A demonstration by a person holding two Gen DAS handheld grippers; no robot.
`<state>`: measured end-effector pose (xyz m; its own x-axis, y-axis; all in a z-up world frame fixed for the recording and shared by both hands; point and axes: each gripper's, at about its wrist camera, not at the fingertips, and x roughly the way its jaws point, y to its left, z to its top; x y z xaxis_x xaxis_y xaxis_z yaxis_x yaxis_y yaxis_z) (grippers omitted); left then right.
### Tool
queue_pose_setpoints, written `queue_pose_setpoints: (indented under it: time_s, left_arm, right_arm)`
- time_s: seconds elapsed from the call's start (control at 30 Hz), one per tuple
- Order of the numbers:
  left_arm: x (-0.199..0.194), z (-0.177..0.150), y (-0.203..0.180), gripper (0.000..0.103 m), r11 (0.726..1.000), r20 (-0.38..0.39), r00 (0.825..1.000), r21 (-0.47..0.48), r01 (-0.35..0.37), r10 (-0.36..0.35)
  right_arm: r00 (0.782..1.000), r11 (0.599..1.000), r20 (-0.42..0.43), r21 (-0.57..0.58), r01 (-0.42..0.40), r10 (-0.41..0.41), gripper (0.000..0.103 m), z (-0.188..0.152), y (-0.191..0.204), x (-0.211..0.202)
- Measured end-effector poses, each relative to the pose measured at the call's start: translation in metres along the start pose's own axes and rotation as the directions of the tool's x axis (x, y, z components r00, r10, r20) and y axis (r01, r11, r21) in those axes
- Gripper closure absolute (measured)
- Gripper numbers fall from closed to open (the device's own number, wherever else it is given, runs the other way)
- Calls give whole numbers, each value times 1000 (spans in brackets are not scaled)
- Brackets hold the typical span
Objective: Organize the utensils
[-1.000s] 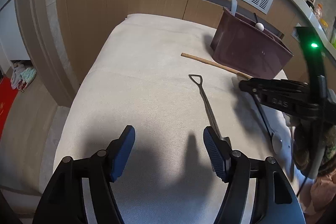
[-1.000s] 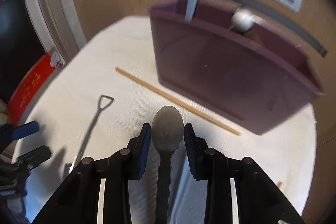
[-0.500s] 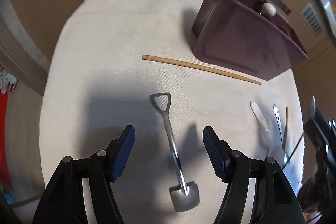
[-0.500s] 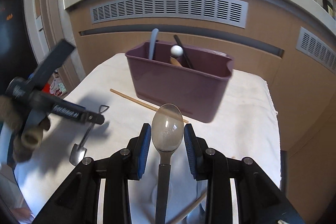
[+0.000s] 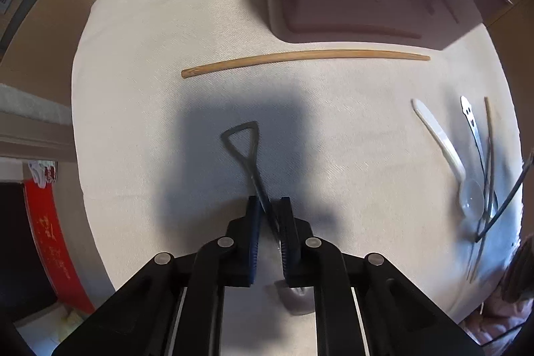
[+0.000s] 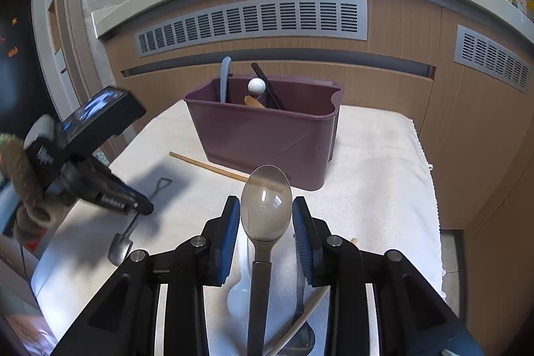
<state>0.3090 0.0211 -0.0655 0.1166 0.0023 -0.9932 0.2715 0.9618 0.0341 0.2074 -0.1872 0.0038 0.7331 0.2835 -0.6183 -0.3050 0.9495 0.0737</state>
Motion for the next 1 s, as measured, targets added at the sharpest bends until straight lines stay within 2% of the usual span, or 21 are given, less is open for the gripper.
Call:
queue_pose_setpoints:
  time_s: [0.07, 0.13, 0.17, 0.27, 0.33, 0.37, 0.4, 0.43, 0.5, 0.53, 0.63, 0.73, 0.83, 0.9, 1.0]
  left_arm:
    - [-9, -14, -4, 95, 1000, 75, 997, 3, 23, -24]
    - [-23, -31, -8, 96, 999, 195, 980, 2, 34, -34]
    - [-32, -41, -10, 96, 999, 267, 963, -9, 44, -40]
    - [-52, -67, -17, 96, 994, 411, 908, -32, 103, -81]
    - [-68, -84, -24, 96, 991, 511, 854, -33, 130, -95]
    - [-72, -91, -25, 96, 991, 539, 837, -39, 131, -90]
    - [-72, -93, -26, 96, 991, 546, 833, -31, 130, -92]
    - [-70, -95, -25, 96, 992, 535, 840, -25, 126, -93]
    - [-58, -89, -21, 94, 994, 465, 882, -33, 101, -75]
    - [-50, -82, -18, 94, 995, 404, 911, -26, 94, -76]
    - [-39, -69, -14, 91, 995, 306, 948, -23, 94, -82]
    - [-27, -54, -11, 91, 996, 252, 965, -26, 80, -71]
    - [-17, -43, -13, 91, 994, 197, 975, -21, 105, -99]
    - [-17, -36, -14, 91, 996, 193, 977, 0, 93, -91]
    - [-16, -25, -9, 92, 990, 171, 976, -21, 139, -133]
  right_arm:
    - [1000, 1000, 10, 7, -11, 11, 73, 0, -1, -5]
    - [1000, 1000, 11, 13, -17, 17, 73, 1, -1, -8]
    - [1000, 1000, 10, 14, -18, 18, 73, 1, -1, -9]
    - [1000, 1000, 1, 25, -18, 18, 73, 4, 0, -11]
    - [1000, 1000, 2, 24, -5, 5, 73, 5, 2, -14]
    - [1000, 1000, 0, 24, 6, -6, 73, 5, 2, -17]
    - [1000, 1000, -4, 22, 11, -11, 73, 5, 3, -18]
    - [1000, 1000, -8, 19, 17, -17, 73, 4, 3, -20]
    - [999, 1000, -14, 10, 29, -29, 73, 4, 5, -25]
    - [999, 999, -12, 8, 33, -33, 73, 4, 6, -27]
    - [999, 999, -6, 11, 41, -41, 73, 4, 7, -32]
    - [999, 999, -7, 6, 38, -38, 73, 4, 8, -34]
    - [999, 999, -7, -2, 40, -40, 73, 5, 8, -35]
    - [999, 999, -6, 2, 43, -43, 73, 5, 7, -36]
    - [999, 999, 1, 12, 46, -46, 73, 6, 4, -39]
